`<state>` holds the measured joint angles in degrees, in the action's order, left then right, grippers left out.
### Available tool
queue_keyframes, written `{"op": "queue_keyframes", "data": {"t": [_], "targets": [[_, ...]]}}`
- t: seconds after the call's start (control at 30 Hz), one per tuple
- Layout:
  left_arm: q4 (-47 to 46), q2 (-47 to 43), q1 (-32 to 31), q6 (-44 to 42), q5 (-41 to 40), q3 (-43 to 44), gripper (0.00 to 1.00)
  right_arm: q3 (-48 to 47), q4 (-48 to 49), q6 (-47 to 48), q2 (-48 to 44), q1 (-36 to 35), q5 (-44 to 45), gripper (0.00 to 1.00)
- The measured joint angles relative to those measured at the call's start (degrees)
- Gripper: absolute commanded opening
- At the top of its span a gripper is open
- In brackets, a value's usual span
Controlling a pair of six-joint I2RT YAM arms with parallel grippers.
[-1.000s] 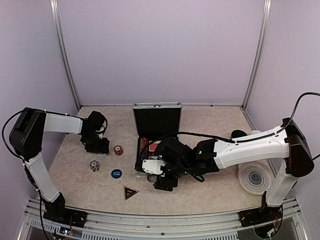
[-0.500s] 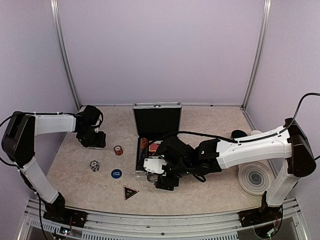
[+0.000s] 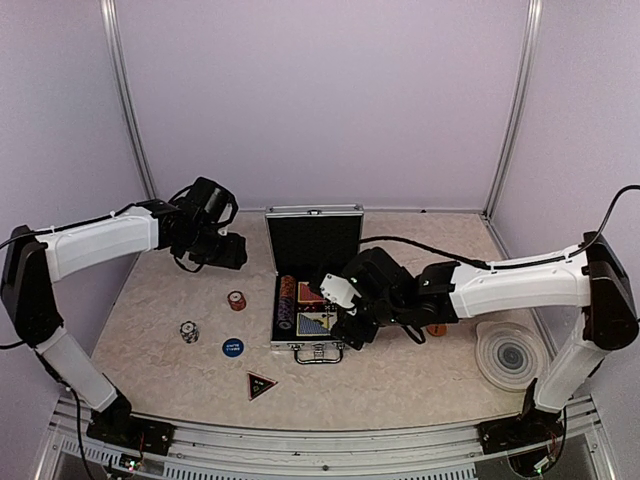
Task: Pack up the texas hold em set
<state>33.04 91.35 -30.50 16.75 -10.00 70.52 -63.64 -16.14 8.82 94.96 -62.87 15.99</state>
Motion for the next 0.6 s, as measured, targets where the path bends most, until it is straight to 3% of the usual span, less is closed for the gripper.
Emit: {"op": "queue_keyframes", "data": {"t": [0.3,0.6], "targets": [[2.3,4.7,-10.1,0.1,-1.1,11.5,0.56,4.2,1.9,-5.5,-4.6,4.3,3.1,0.99],[3.2,13.4,-14.9,-0.9,-1.2,16.2,0.56,7.1,2.9,-9.5,-7.9,7.3,4.1,0.99]]}}
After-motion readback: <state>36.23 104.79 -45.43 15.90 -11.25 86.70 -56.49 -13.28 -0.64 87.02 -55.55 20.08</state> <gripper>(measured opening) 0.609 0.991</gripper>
